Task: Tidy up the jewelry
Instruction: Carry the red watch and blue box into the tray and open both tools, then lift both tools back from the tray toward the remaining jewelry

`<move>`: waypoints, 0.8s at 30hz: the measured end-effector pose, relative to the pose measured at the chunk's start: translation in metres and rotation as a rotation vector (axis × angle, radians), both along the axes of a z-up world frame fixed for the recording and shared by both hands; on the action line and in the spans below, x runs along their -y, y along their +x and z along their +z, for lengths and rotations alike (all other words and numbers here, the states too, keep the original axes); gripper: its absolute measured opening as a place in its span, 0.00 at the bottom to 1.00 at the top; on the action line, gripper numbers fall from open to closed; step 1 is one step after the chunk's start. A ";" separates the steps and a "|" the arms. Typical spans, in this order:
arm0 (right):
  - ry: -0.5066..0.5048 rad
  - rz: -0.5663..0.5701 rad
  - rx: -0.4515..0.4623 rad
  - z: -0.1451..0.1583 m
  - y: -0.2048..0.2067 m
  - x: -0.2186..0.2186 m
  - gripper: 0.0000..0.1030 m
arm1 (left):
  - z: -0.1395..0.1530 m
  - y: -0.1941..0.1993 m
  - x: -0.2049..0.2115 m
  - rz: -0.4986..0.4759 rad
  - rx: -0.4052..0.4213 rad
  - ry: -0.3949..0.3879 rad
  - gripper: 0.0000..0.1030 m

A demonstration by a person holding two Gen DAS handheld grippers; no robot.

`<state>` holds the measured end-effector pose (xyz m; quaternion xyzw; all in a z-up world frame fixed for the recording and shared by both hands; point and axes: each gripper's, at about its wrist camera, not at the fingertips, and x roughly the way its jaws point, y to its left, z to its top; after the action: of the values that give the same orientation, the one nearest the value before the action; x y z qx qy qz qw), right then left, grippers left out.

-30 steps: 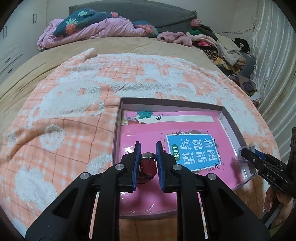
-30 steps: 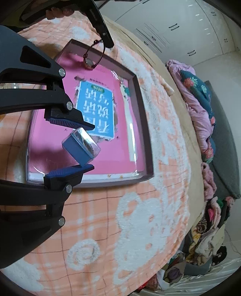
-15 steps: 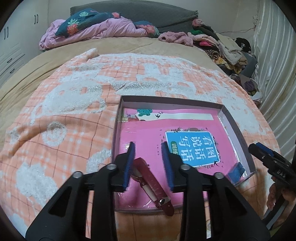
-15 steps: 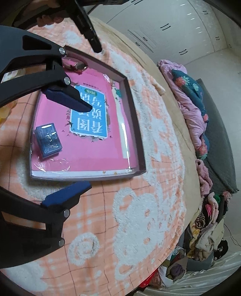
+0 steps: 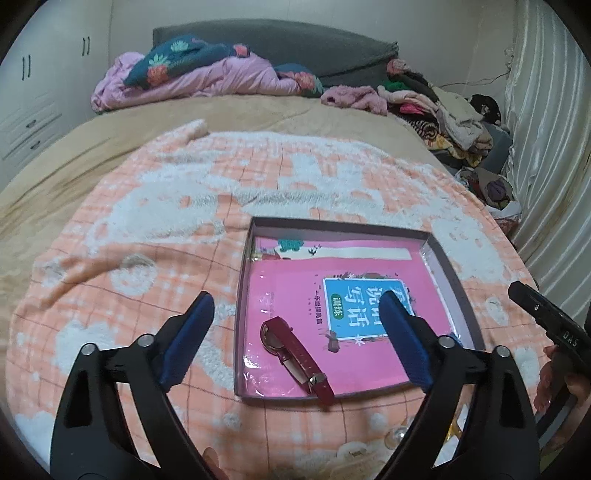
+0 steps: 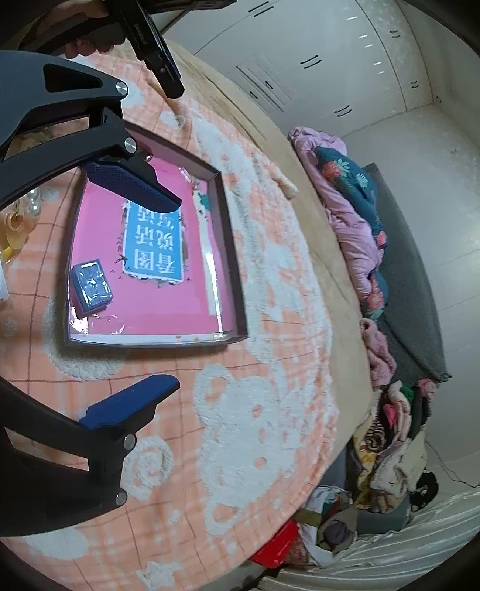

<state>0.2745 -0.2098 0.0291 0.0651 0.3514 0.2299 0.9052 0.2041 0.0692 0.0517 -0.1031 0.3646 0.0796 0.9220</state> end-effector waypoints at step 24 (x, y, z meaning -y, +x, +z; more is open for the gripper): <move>-0.013 0.090 0.189 0.067 -0.086 0.012 0.94 | 0.061 -0.091 0.018 0.038 0.142 -0.001 0.91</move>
<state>0.1889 -0.2215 0.0957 0.0215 0.2683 0.2731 0.9236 0.1136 0.0513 0.1125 -0.1158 0.2965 0.0892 0.9438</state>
